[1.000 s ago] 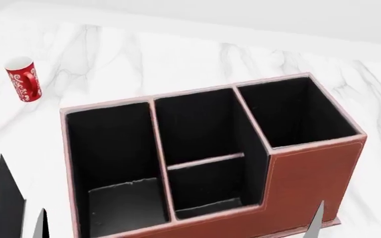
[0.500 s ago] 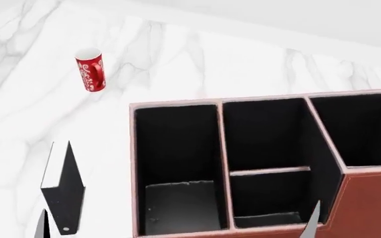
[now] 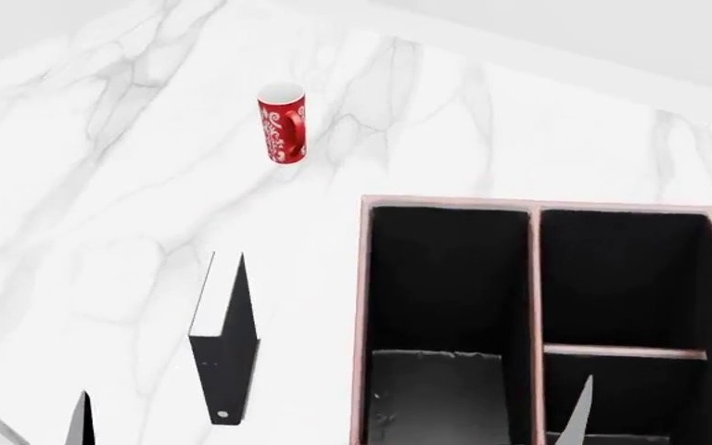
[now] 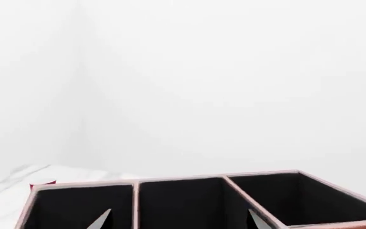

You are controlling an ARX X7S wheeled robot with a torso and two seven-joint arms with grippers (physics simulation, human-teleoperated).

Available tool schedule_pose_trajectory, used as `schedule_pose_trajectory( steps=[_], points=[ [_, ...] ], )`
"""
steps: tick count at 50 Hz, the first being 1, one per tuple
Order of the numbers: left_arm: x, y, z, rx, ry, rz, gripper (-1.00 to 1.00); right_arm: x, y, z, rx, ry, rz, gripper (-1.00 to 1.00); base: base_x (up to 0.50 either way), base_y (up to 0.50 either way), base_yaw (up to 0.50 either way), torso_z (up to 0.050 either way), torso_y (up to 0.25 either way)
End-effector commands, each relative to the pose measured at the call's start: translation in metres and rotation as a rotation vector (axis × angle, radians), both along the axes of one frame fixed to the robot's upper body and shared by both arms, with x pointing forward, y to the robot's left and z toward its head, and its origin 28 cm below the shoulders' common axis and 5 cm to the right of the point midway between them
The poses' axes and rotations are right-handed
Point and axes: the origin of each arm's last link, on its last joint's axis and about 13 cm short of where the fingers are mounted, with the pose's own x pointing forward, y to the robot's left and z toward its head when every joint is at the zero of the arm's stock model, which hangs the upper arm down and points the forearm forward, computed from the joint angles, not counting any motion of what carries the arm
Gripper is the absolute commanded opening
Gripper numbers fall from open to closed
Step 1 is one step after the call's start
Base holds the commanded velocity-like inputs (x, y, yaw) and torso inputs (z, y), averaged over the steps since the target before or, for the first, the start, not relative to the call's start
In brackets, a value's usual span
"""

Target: Pick up the book and place it in the left compartment of the caddy.

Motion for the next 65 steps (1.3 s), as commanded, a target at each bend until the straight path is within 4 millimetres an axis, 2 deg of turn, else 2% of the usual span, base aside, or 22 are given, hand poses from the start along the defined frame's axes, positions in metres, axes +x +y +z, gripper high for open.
schedule_pose_trajectory(
  steps=[1, 23, 38, 65],
  points=[
    [0.0036, 0.0022, 0.0011, -0.014, -0.052, 0.034, 1.0, -0.0004, -0.0024, 0.002, 0.007, -0.011, 0.007, 1.0, 0.0, 0.0, 0.0, 0.0, 0.0],
    [0.0039, 0.003, 0.0009, -0.015, -0.051, 0.034, 1.0, 0.0012, -0.002, -0.0004, 0.03, 0.002, 0.028, 1.0, 0.0, -0.01, 0.0, 0.0, 0.0],
    [0.003, 0.0027, 0.0012, -0.015, -0.051, 0.033, 1.0, 0.0011, -0.0022, -0.0001, 0.028, 0.0, 0.028, 1.0, 0.22, -0.36, 0.0, 0.0, 0.0],
    [0.005, 0.0023, -0.0002, -0.008, -0.04, 0.032, 1.0, 0.0019, -0.0019, 0.0003, 0.018, 0.01, 0.009, 1.0, -0.11, -0.07, 0.0, 0.0, 0.0]
  ],
)
